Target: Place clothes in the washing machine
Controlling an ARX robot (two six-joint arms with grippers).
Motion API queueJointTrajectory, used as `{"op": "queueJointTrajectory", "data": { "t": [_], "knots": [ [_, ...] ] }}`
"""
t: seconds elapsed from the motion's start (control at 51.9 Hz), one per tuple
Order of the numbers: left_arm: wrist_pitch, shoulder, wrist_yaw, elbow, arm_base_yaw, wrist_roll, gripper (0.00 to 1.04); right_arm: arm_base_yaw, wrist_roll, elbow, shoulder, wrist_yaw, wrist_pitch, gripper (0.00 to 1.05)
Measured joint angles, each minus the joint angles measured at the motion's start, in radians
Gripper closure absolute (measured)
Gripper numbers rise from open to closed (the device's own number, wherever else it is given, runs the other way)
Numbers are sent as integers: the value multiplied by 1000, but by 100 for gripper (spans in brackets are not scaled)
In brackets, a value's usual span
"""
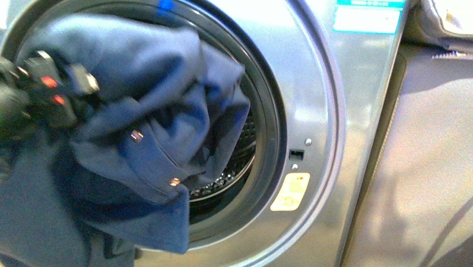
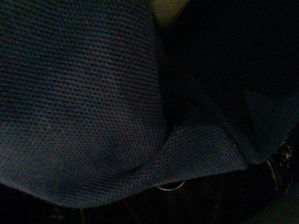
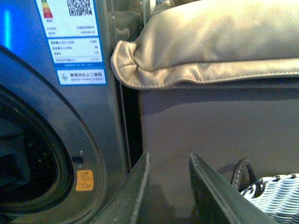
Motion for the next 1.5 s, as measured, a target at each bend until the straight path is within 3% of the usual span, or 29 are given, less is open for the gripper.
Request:
{"op": "queueJointTrajectory", "data": {
  "t": [0.174, 0.521, 0.617, 0.713, 1.292, 1.408, 1.504],
  "knots": [
    [40, 85, -21, 26, -3, 9, 98, -72, -2, -122, -77, -67, 35, 103],
    [79, 277, -53, 117, -29, 34, 98, -173, -2, -273, -199, -164, 62, 102],
    [90, 322, -59, 149, -37, 42, 98, -249, -3, -303, -229, -265, 62, 102],
    [96, 367, -66, 193, -45, 61, 98, -289, -2, -326, -257, -274, 62, 102],
    [8, 662, -139, 624, -59, 78, 98, -294, -2, -415, -394, -279, 16, 102],
    [8, 716, -160, 702, -66, 72, 98, -294, -2, -424, -508, -280, -117, 102],
    [8, 770, -177, 776, -74, 76, 98, -294, -2, -451, -578, -280, -125, 102]
  ]
}}
